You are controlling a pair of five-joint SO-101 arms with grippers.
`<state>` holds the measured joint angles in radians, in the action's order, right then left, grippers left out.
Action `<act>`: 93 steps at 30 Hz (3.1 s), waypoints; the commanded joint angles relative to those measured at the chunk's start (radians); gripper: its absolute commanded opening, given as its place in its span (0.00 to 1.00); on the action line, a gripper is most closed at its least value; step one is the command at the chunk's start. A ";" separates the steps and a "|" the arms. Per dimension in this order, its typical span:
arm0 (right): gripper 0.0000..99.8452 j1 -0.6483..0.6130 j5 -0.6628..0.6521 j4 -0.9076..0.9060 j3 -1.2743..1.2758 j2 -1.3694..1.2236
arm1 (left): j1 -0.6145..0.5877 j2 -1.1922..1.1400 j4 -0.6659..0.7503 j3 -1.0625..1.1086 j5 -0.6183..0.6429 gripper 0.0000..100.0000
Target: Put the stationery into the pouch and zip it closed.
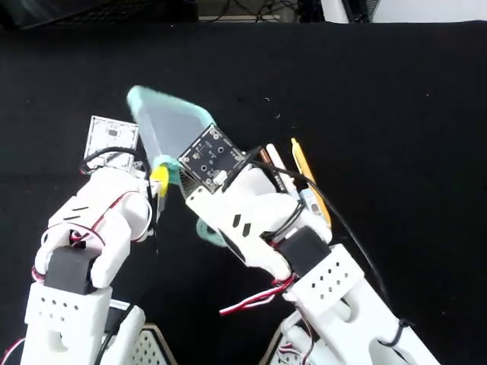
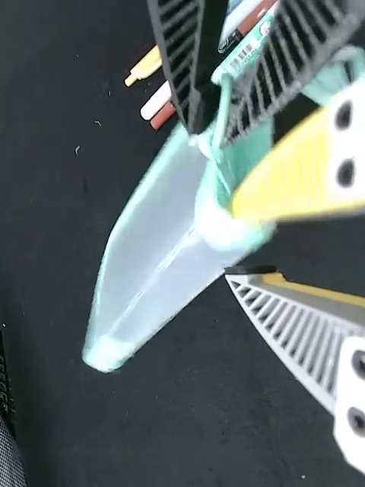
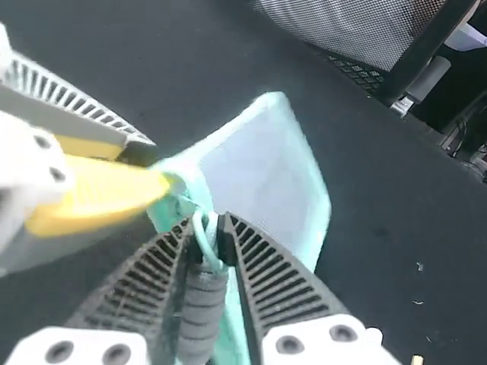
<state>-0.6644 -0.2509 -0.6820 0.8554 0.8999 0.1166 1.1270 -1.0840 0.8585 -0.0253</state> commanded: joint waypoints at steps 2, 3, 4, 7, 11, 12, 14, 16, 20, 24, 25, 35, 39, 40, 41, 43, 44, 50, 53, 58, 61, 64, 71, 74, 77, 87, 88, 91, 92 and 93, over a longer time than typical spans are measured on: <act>0.01 0.014 -0.038 -0.002 0.010 0.015 | -0.016 -0.015 0.015 -0.038 0.005 0.03; 0.01 0.014 -0.051 -0.002 0.016 0.015 | -0.016 -0.015 0.015 -0.038 0.005 0.03; 0.01 0.015 -0.055 -0.002 0.021 0.015 | -0.016 -0.015 0.015 -0.038 0.006 0.03; 0.01 0.017 -0.055 -0.002 0.022 0.015 | -0.018 -0.015 0.015 -0.038 0.017 0.03; 0.01 0.049 -0.052 -0.002 0.024 0.016 | -0.054 -0.015 0.018 -0.038 0.032 0.03; 0.01 0.072 -0.052 -0.002 0.024 0.016 | -0.077 -0.015 0.029 -0.038 0.032 0.03; 0.01 0.121 -0.051 -0.002 0.022 0.016 | -0.131 -0.015 0.054 -0.030 0.034 0.03; 0.01 0.158 -0.051 -0.002 0.018 0.016 | -0.171 -0.017 0.072 -0.027 0.048 0.03; 0.01 0.207 -0.051 0.006 0.015 0.016 | -0.216 -0.017 0.078 -0.027 0.066 0.03; 0.01 0.269 -0.003 0.009 -0.008 0.025 | -0.217 -0.017 0.072 -0.035 0.066 0.03; 0.01 0.292 0.031 0.009 -0.018 0.039 | -0.217 -0.017 0.072 -0.036 0.068 0.03; 0.01 0.330 0.044 0.006 -0.064 0.226 | -0.217 -0.015 -0.063 -0.182 0.068 0.03; 0.01 0.239 -0.032 0.009 -0.065 0.205 | -0.217 -0.015 -0.144 -0.260 0.058 0.03; 0.01 0.218 -0.037 0.009 -0.076 0.193 | -0.217 -0.015 -0.157 -0.272 0.046 0.03; 0.01 0.198 -0.035 0.008 -0.087 0.176 | -0.217 -0.015 -0.164 -0.282 0.025 0.03; 0.01 0.164 -0.035 0.008 -0.108 0.122 | -0.217 -0.015 -0.170 -0.292 -0.002 0.03; 0.01 0.155 -0.037 0.008 -0.125 0.087 | -0.217 -0.015 -0.170 -0.294 -0.006 0.03; 0.01 0.155 -0.029 -0.003 -0.291 -0.140 | -0.219 -0.018 -0.249 -0.394 -0.011 0.03; 0.01 0.149 -0.029 -0.058 -0.352 -0.174 | -0.219 -0.026 -0.267 -0.435 -0.011 0.03; 0.07 0.147 -0.029 -0.175 -0.358 -0.176 | -0.219 -0.028 -0.199 -0.344 -0.011 0.03; 0.18 0.141 -0.035 -0.229 -0.363 -0.176 | -0.219 -0.028 -0.160 -0.295 -0.011 0.03; 0.22 0.120 -0.037 -0.235 -0.363 -0.163 | -0.219 -0.028 -0.137 -0.272 -0.011 0.03; 0.21 0.018 -0.037 -0.322 -0.364 -0.012 | -0.219 -0.029 -0.117 -0.240 -0.011 0.03; 0.21 -0.054 -0.069 -0.390 -0.364 0.077 | -0.219 -0.029 -0.112 -0.239 -0.011 0.03; 0.21 -0.095 -0.149 -0.474 -0.372 0.143 | -0.219 -0.029 -0.114 -0.239 -0.011 0.03; 0.20 0.485 0.012 -0.471 -0.351 -0.035 | -0.219 -0.029 -0.110 -0.205 -0.011 0.03; 0.20 0.514 0.021 -0.471 -0.335 -0.088 | -0.219 -0.029 -0.110 -0.205 -0.011 0.03; 0.20 0.519 0.020 -0.448 -0.275 -0.291 | -0.219 -0.029 -0.110 -0.206 -0.011 0.03; 0.20 0.517 0.020 -0.430 -0.262 -0.364 | -0.219 -0.029 -0.112 -0.206 -0.011 0.03; 0.20 0.514 0.020 -0.402 -0.252 -0.437 | -0.219 -0.029 -0.115 -0.206 -0.011 0.03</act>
<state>-0.1703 -0.2432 -1.1423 0.5915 0.6467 -0.0982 1.1040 -1.2114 0.6559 -0.0299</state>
